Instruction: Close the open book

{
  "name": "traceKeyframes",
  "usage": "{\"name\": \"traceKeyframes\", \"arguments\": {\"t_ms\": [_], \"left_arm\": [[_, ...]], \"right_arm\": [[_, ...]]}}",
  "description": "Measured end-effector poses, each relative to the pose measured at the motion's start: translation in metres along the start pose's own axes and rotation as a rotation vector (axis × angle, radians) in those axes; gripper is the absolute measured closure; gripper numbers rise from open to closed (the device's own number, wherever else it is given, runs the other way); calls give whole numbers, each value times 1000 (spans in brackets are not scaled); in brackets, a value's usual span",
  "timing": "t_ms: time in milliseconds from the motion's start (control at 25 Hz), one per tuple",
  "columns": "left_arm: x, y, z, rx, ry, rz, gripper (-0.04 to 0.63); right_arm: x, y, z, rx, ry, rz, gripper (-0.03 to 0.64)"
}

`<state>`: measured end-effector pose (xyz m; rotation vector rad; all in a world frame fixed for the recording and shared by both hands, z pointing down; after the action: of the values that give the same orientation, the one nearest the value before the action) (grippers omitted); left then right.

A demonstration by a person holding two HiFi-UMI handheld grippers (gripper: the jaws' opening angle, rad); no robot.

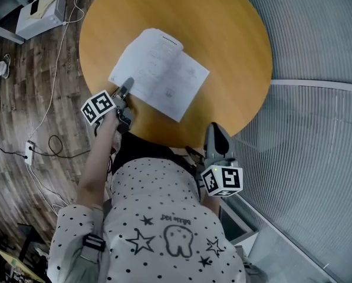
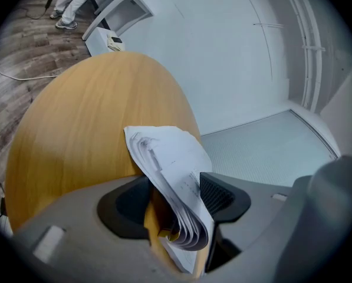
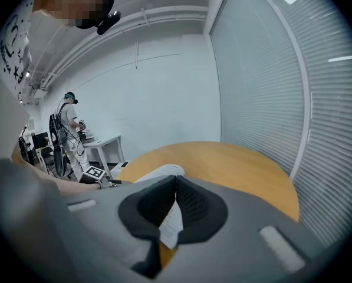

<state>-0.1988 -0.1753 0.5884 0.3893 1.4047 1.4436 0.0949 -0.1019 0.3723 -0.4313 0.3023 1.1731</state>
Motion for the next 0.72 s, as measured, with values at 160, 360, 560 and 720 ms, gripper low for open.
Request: {"name": "traceKeyframes", "arguments": {"t_ms": [160, 360, 560, 720], "left_arm": [[0, 5, -1, 5, -15, -20, 370], [1, 8, -1, 16, -39, -32, 447], [0, 7, 0, -15, -41, -47, 480], [1, 12, -2, -38, -4, -111, 499]], "right_arm": [[1, -3, 1, 0, -6, -4, 612], [3, -9, 3, -4, -13, -3, 612], [3, -13, 4, -1, -18, -12, 612], [2, -7, 1, -2, -18, -15, 612]]}}
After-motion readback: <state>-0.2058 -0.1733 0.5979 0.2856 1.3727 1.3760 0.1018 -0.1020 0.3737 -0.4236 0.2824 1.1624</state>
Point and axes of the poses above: the fingertips, and each gripper's own axes: x backward along the fingers, y to its left, z out of its underside, the point moved 3 cm from there along x, backward along the fingers, and after that the axes turned 5 degrees about -x, right-handed, at the moved point
